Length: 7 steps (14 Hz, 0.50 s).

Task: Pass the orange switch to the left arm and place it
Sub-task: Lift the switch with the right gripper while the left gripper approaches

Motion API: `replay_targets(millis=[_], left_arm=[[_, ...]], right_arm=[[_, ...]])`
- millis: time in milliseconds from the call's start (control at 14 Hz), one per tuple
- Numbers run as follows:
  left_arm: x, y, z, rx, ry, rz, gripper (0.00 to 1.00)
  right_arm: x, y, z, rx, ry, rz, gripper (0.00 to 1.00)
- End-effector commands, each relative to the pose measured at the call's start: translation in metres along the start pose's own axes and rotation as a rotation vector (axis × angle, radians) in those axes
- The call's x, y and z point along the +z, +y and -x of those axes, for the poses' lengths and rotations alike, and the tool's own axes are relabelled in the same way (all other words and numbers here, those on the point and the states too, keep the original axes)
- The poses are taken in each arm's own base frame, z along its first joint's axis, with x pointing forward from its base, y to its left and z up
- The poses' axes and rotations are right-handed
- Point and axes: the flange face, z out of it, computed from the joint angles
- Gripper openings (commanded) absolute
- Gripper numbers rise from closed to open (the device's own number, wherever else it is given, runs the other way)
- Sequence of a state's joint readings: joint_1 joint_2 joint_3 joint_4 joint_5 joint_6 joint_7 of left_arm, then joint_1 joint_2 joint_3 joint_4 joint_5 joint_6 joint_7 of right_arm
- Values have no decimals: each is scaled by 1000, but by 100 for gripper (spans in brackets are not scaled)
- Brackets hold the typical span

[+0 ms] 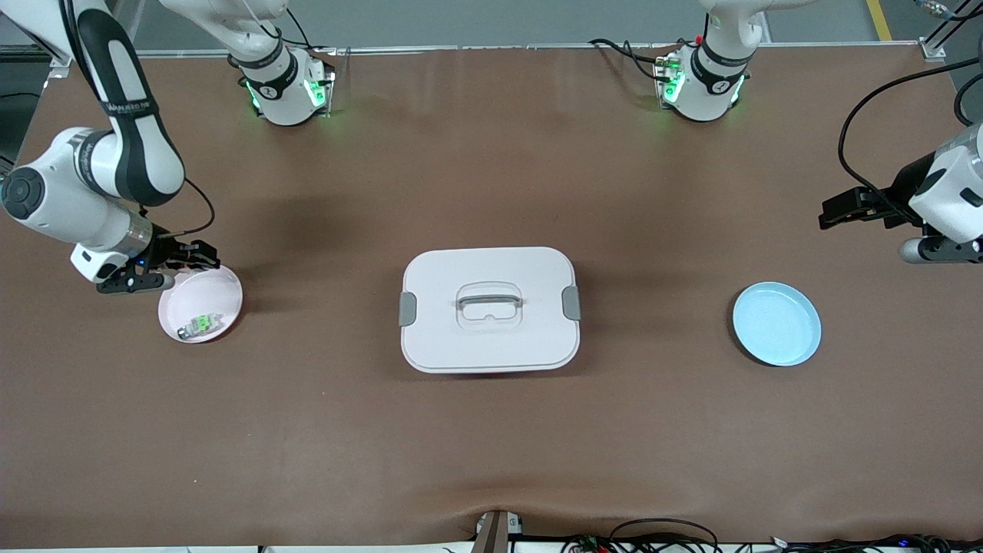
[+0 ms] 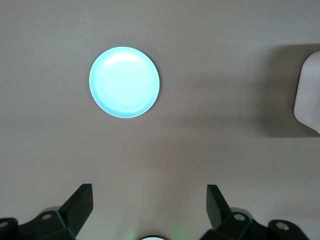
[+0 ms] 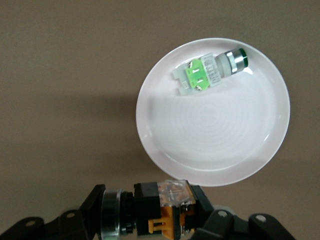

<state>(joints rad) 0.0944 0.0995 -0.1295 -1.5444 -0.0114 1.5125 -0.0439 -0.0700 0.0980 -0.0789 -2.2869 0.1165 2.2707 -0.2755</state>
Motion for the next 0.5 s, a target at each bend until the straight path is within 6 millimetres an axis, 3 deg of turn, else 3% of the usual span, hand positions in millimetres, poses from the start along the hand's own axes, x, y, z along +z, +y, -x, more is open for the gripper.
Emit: replay_targets(millis=[0, 215, 430], left_arm=[[-3, 0, 2, -11, 9, 2, 100], [-4, 2, 2, -9, 11, 3, 100], [-5, 4, 2, -6, 14, 8, 100]], right_arm=[[-33, -45, 10, 78, -30, -19, 21], [-67, -98, 4, 165, -95, -16, 20], [-136, -166, -7, 276, -167, -48, 20]])
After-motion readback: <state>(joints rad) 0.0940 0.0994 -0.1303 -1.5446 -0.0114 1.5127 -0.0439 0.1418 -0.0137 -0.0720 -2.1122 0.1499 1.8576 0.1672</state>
